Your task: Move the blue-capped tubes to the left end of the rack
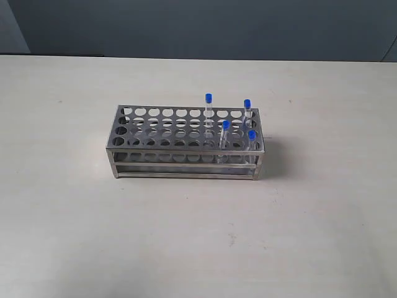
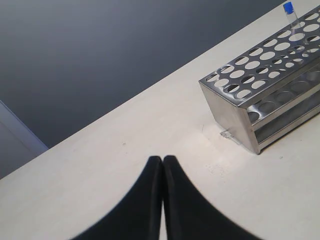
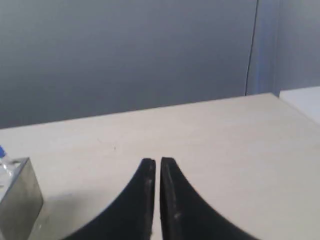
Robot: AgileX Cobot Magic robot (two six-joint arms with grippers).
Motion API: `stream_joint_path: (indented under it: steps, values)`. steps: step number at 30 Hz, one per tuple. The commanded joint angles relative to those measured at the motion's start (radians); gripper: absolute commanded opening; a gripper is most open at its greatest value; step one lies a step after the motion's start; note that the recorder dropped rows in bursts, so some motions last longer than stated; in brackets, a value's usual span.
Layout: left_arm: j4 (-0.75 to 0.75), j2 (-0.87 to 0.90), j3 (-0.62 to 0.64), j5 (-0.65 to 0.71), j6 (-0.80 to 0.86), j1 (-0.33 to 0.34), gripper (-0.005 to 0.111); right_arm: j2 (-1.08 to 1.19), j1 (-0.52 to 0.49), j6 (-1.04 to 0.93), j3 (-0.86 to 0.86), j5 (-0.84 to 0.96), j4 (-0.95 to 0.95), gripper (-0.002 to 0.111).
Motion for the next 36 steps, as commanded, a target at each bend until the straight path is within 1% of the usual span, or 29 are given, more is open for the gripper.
stream_joint_path:
  steps: [1, 4, 6, 7, 8, 9, 10, 12, 27, 36]
  values:
    - [-0.004, 0.003, -0.005, -0.005, -0.005, -0.004, 0.001, -0.005, -0.006, 0.021, 0.001, -0.204, 0.047, 0.005]
    - [-0.004, 0.003, -0.005, -0.005, -0.005, -0.004, 0.001, -0.005, -0.006, 0.11, 0.001, -0.307, 0.194, 0.005]
    - [-0.004, 0.003, -0.005, -0.005, -0.005, -0.004, 0.001, -0.005, -0.006, 0.113, 0.001, -0.374, 0.295, 0.005]
    - [-0.004, 0.003, -0.005, -0.005, -0.005, -0.004, 0.001, -0.005, -0.006, 0.113, 0.001, -0.388, 0.316, 0.005]
    - [-0.004, 0.003, -0.005, -0.005, -0.005, -0.004, 0.001, -0.005, -0.006, 0.156, 0.001, -0.397, 0.341, 0.005]
    - [-0.004, 0.003, -0.005, -0.005, -0.005, -0.004, 0.001, -0.005, -0.004, 0.221, 0.001, -0.395, 0.355, 0.005]
    - [-0.004, 0.003, -0.005, -0.005, -0.005, -0.004, 0.001, -0.005, -0.004, 0.424, 0.001, -0.389, 0.359, 0.005]
    - [-0.004, 0.003, -0.005, -0.005, -0.005, -0.004, 0.001, -0.005, -0.004, 0.554, 0.001, -0.389, 0.358, 0.005]
    - [-0.002, 0.003, -0.005, -0.007, -0.005, -0.004, 0.001, -0.005, -0.004, 0.609, 0.001, -0.393, 0.358, 0.005]
    - [-0.002, 0.003, -0.005, -0.007, -0.005, -0.004, 0.001, -0.005, -0.004, 0.609, 0.001, -0.398, 0.37, 0.005]
